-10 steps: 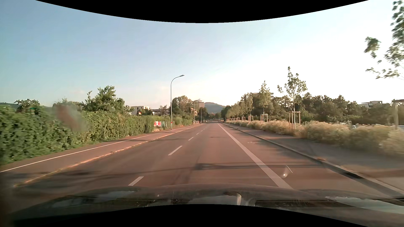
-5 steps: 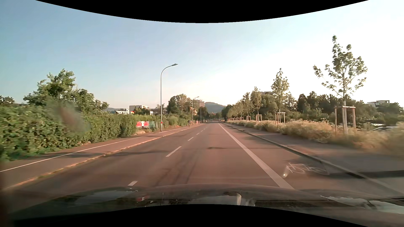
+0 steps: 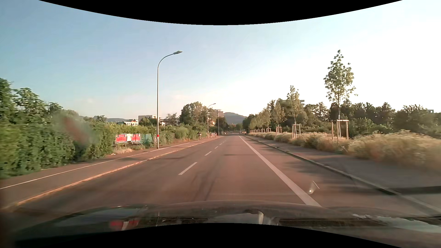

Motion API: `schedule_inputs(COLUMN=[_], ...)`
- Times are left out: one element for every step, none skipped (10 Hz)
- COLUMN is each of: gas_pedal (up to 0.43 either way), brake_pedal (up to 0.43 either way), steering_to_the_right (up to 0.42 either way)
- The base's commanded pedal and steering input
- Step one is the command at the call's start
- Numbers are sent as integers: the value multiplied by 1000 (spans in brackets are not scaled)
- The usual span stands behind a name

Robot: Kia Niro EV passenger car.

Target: Follow the waypoints while adhering to traffic rules and regulations

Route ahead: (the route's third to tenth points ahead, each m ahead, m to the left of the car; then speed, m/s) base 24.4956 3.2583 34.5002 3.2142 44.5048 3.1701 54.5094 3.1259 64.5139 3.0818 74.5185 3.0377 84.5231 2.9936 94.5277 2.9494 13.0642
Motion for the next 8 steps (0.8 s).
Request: schedule_inputs(gas_pedal=[110, 110, 110, 110, 110, 110, 110, 110], brake_pedal=[0, 0, 0, 0, 0, 0, 0, 0], steering_to_the_right=[-3, 1, 1, 1, 1, 1, 0, 0])
